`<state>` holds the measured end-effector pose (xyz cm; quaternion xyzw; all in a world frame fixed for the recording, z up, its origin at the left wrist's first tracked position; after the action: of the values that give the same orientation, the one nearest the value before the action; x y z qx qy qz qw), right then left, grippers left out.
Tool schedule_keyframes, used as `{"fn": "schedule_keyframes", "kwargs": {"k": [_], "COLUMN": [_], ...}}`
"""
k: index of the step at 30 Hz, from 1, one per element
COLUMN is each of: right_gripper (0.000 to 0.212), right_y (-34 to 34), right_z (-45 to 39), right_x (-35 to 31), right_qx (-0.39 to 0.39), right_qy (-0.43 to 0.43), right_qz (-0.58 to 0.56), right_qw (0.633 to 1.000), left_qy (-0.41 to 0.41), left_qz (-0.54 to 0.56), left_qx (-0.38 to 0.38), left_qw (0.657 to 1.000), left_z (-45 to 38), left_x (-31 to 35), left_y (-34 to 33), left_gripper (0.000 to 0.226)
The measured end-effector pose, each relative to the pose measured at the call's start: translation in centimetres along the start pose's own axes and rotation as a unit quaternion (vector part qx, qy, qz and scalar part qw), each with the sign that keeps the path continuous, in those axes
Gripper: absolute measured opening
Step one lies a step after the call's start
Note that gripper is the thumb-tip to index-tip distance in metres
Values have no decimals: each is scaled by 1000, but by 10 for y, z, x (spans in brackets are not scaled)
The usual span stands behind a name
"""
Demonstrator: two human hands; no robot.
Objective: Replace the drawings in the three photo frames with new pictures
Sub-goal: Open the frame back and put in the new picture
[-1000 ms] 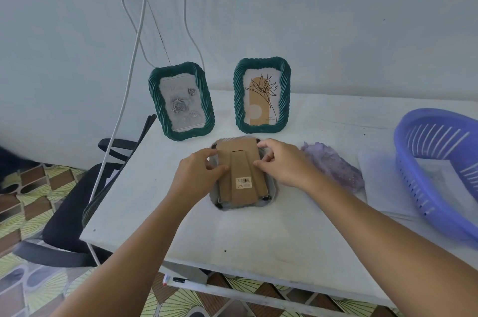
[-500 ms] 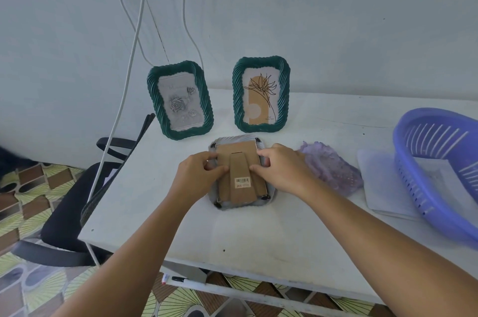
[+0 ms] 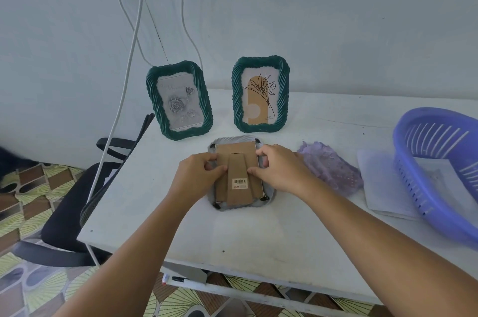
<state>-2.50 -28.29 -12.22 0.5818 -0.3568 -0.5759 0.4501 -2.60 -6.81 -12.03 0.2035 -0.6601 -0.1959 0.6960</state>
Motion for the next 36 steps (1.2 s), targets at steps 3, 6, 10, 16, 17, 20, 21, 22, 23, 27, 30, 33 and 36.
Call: {"fn": "schedule_keyframes", "kwargs": {"k": [3, 6, 10, 16, 17, 20, 21, 22, 23, 27, 30, 33, 36], "right_gripper": [48, 50, 49, 57, 60, 60, 59, 56, 52, 47, 46, 45, 42], "right_y": [1, 3, 4, 11, 13, 17, 17, 16, 14, 3, 0, 1, 2], "right_z": [0, -1, 0, -6, -8, -15, -16, -17, -17, -17, -19, -19, -20], "right_x": [-1, 0, 1, 2, 5, 10, 10, 9, 9, 12, 14, 15, 14], "right_qx": [-12, -12, -9, -21, -14, 29, 38, 46, 52, 64, 56, 46, 38], "right_qy": [-3, -2, -1, 0, -7, -26, -26, -22, -17, -4, 2, 0, 2], "right_qz": [-4, 1, -4, -4, -20, -39, -31, -22, -15, -6, 4, -4, -13], "right_qw": [1000, 1000, 1000, 1000, 1000, 999, 998, 998, 998, 998, 998, 999, 999], "left_qy": [10, 20, 30, 39, 37, 18, 12, 9, 8, -29, -39, -9, 12], "left_qz": [16, 24, 30, 20, 18, -7, -13, -15, -18, -27, -29, 25, 62], "left_qx": [2, 3, 1, -12, -4, 39, 48, 53, 53, 47, 41, 48, 58], "left_qw": [1000, 1000, 999, 999, 999, 999, 999, 998, 998, 998, 998, 998, 996], "left_z": [-1, -3, -4, -7, -7, -10, -12, -12, -13, -11, -11, -13, -15], "left_x": [-1, -5, -6, -5, -4, 4, 5, 6, 5, 3, 0, -6, -10], "left_y": [0, 0, 0, 0, 1, 6, 6, 5, 4, -1, -3, -3, -3], "left_gripper": [40, 36, 34, 34, 33, 28, 29, 30, 34, 38, 26, 29, 46]}}
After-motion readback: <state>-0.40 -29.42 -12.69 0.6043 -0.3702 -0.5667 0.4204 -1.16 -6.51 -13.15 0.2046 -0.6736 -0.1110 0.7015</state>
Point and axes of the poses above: each hand's wrist, its own z-axis away from the middle knuckle, its own y-axis out of the back of the hand, x = y × z, the point moved 7 cm from there along -z, towards the middle knuckle, and after that the axes turned 12 degrees about z, right-handed, at the moved point
